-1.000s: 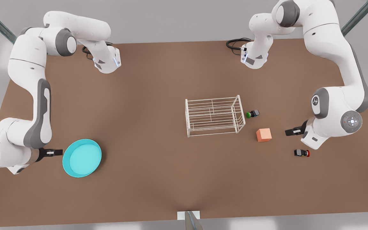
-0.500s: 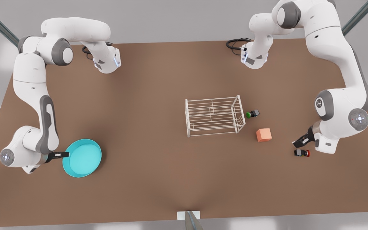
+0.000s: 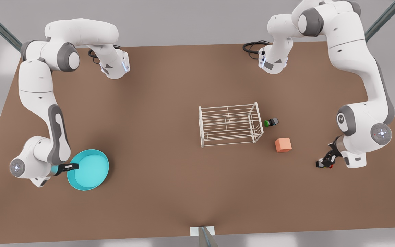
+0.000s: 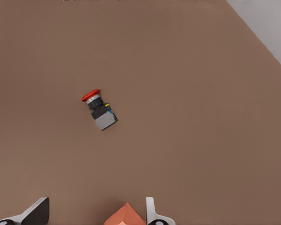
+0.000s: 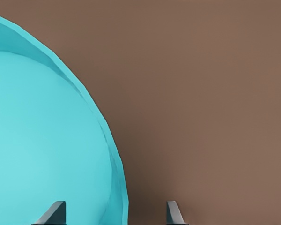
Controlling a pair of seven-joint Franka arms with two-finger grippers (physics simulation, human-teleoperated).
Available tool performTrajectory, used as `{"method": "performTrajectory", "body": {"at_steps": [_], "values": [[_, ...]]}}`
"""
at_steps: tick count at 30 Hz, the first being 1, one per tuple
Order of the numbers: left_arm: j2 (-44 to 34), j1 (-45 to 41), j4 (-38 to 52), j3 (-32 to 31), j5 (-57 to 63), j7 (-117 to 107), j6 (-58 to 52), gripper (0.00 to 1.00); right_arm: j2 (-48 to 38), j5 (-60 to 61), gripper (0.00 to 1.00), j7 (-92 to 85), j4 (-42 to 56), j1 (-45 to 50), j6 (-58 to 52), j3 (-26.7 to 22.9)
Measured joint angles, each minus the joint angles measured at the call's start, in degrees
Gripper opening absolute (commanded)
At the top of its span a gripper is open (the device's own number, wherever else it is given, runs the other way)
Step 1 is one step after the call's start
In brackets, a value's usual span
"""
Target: Place the plate on the shelf with right arm and place the red button switch in the plate with left arm
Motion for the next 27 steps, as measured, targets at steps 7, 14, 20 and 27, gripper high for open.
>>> {"method": "performTrajectory", "body": {"at_steps": [7, 14, 20, 27], "values": [[0.91, 1.16, -5.13, 0.8, -0.05, -8.37, 9.87, 1.0, 0.48, 0.09, 0.34, -1.31, 0.08, 0.08, 0.22, 0.06], [5.11, 1.88, -3.78, 0.68, -0.36, -14.31, 16.39, 1.0, 0.6, 0.83, 0.21, -2.88, 0.56, 0.06, -0.08, 0.1], [6.35, 1.98, -4.06, 0.66, 0.22, -17.29, 18.5, 1.0, 0.1, 3.16, 0.21, -3.65, 1.75, -0.24, -0.12, 1.56], [9.65, 1.96, -3.84, 0.63, 2.59, -18.61, 19.54, 1.0, -3.98, 5.81, 0.21, -4.13, 1.88, -0.68, -2.71, 7.51]]}}
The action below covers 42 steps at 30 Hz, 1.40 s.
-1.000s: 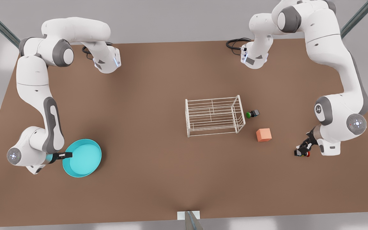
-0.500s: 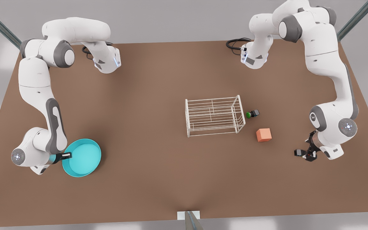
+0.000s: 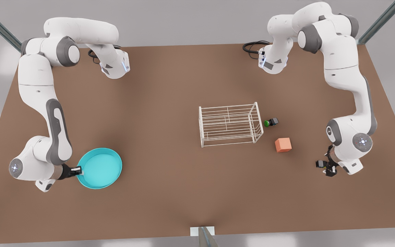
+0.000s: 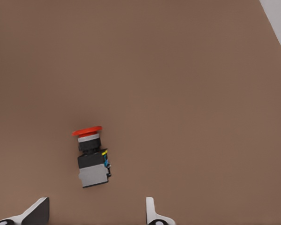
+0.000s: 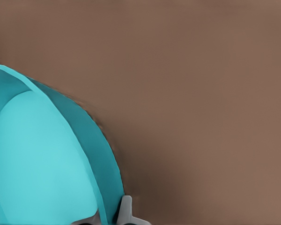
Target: Place the plate on the shelf with right arm and place the red button switch in the plate with left arm
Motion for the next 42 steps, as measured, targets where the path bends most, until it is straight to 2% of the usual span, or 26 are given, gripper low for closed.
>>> {"method": "performTrajectory", "body": {"at_steps": [3, 10, 12, 17, 22, 31, 37, 42], "values": [[1.47, 0.47, 0.02, 0.02, 0.09, -0.62, 0.35, 1.0, -2.9, 2.47, 0.21, -0.05, -0.02, 0.16, -2.55, 4.64], [3.79, 0.87, -0.05, -0.11, -0.26, -3.72, 2.9, 1.0, -4.45, 7.14, 0.21, 2.11, 1.95, 1.07, -7.29, 21.11], [4.5, 0.94, -0.05, -0.31, -0.67, -4.77, 3.93, 1.0, -4.19, 8.27, 0.21, 3.88, 4.36, 3.32, -7.85, 23.18], [5.73, 1.74, -0.05, -0.37, -0.93, -6.33, 5.74, 1.0, -2.44, 9.52, 0.21, 11.15, 12.02, 13.83, -8.32, 23.91], [6.03, 2.12, -0.12, -0.4, 1.17, -6.35, 6.49, 1.0, -1.34, 9.55, 0.21, 19.51, 13.18, 21.9, -5.28, 23.55], [7.35, 2.13, -0.2, -0.41, 2.53, -6.33, 6.81, 1.0, -0.69, 4.88, 0.21, 33.3, 12.21, 31.39, -1.53, 23.2], [7.98, 2.13, -0.22, -0.41, 2.64, -6.31, 6.77, 1.0, 1.87, 2.12, 0.21, 39.92, 12.07, 33.75, 1.64, 23.2], [8.34, 2.04, -0.14, -0.41, 2.54, -6.38, 6.75, 0.86, 2.33, 1.04, 0.21, 43.94, 10.78, 34.77, 3.36, 23.23]]}}
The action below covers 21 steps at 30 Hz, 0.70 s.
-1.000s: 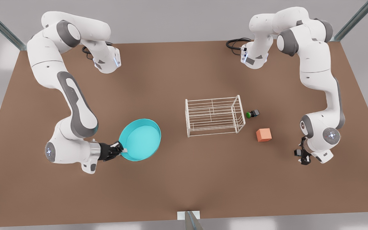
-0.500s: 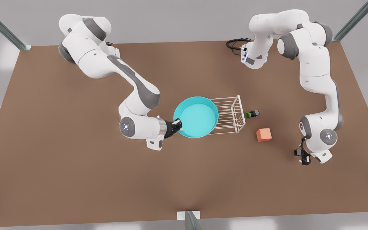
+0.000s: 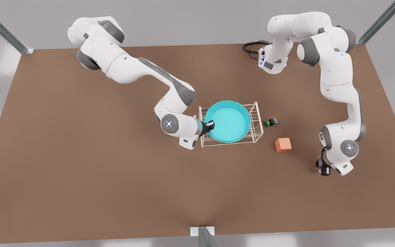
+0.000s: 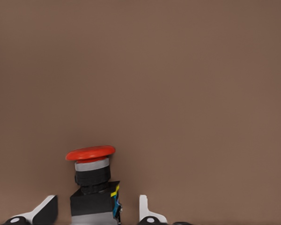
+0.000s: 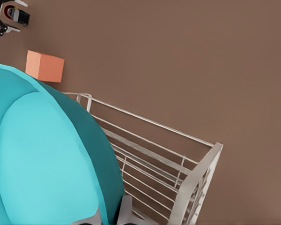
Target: Place the plate on the shelf with right arm and place the red button switch in the plate with left arm
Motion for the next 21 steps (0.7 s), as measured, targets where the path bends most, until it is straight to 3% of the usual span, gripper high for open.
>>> {"method": "performTrajectory", "body": {"at_steps": [3, 5, 8, 13, 17, 19, 21], "values": [[-0.06, -0.14, 0.07, 0.0, 0.0, -0.04, -0.05, 0.82, 0.09, -0.64, 0.21, 1.92, -0.97, 0.3, 0.52, 0.0], [-0.07, -0.16, 0.09, 0.0, 0.02, -0.07, -0.07, 0.8, 0.21, -1.0, 1.0, 3.11, -1.37, 0.53, 0.72, 0.0], [-0.07, -0.17, 0.15, 0.0, 0.03, -0.1, -0.1, 0.71, 0.24, -1.55, 1.0, 4.71, -1.5, 0.72, 1.06, 0.0], [0.01, -0.17, 0.18, 0.01, 0.04, -0.14, -0.12, 0.68, -5.56, -1.94, 1.0, 6.87, -1.12, -0.77, -0.04, -0.09], [0.01, -0.17, 0.15, 0.0, 0.04, -0.16, -0.11, 0.62, -11.48, -12.71, 1.0, 6.96, -0.77, -17.2, -14.15, -0.58], [0.01, -0.11, 0.11, 0.0, 0.04, -0.16, -0.1, 0.58, -11.14, -19.64, 1.0, 4.82, -0.44, -25.16, -21.25, -3.86], [0.01, -0.02, 0.1, 0.0, 0.06, -0.18, -0.1, 0.49, -16.92, -23.11, 1.0, 2.13, -0.37, -26.35, -26.68, -10.22]]}}
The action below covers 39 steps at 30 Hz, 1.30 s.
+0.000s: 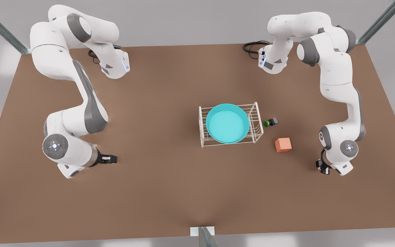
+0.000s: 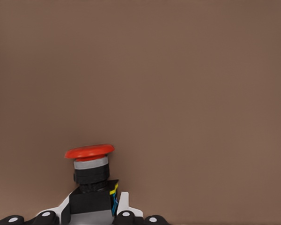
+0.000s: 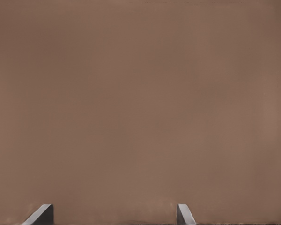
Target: Place the plate on the shelf with right arm and place the red button switch in the plate with left arm
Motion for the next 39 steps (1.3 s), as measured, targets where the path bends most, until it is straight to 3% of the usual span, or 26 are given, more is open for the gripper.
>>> {"method": "performTrajectory", "body": {"at_steps": [3, 6, 12, 20, 24, 31, 32, 33, 39], "values": [[0.0, -0.03, 0.06, 0.0, 0.05, -0.17, -0.07, 0.39, -13.56, 3.59, 1.0, -3.71, -4.69, 0.88, -6.36, -9.18], [-0.22, -0.11, 0.08, 0.07, 0.13, -0.42, -0.13, 0.35, -17.01, 6.04, 1.0, -6.87, -7.38, 2.6, -10.26, -12.81], [-6.81, -2.51, -0.2, 0.04, 0.17, -0.59, -2.98, 0.35, -17.26, 7.63, 1.0, -11.87, -7.82, 3.03, -14.05, -13.38], [-24.78, -25.81, -0.06, -2.12, -2.01, -1.25, -16.5, 0.35, -17.55, 7.84, 1.0, -16.68, -8.21, 3.03, -15.7, -13.39], [-25.79, -31.44, -0.51, -7.55, -2.64, -2.87, -20.01, 0.35, -17.5, 7.85, 1.0, -18.37, -8.68, 3.05, -15.95, -13.39], [-25.9, -31.82, -5.79, -14.79, -3.68, -4.83, -25.69, 0.35, -17.37, 7.88, 1.0, -20.52, -9.29, 3.12, -16.04, -13.39], [-25.44, -32.0, -6.22, -15.4, -3.78, -5.05, -25.66, 0.42, -17.38, 7.89, 1.0, -20.76, -9.35, 3.12, -16.05, -13.39], [-25.11, -31.99, -6.45, -15.71, -3.91, -5.23, -25.58, 1.0, -17.39, 7.89, 1.0, -20.98, -9.38, 3.12, -16.05, -13.39], [-27.89, -30.18, -4.23, -15.35, -4.2, -5.77, -28.03, 1.0, -17.47, 7.88, 1.0, -22.1, -9.4, 3.12, -16.08, -13.39]]}}
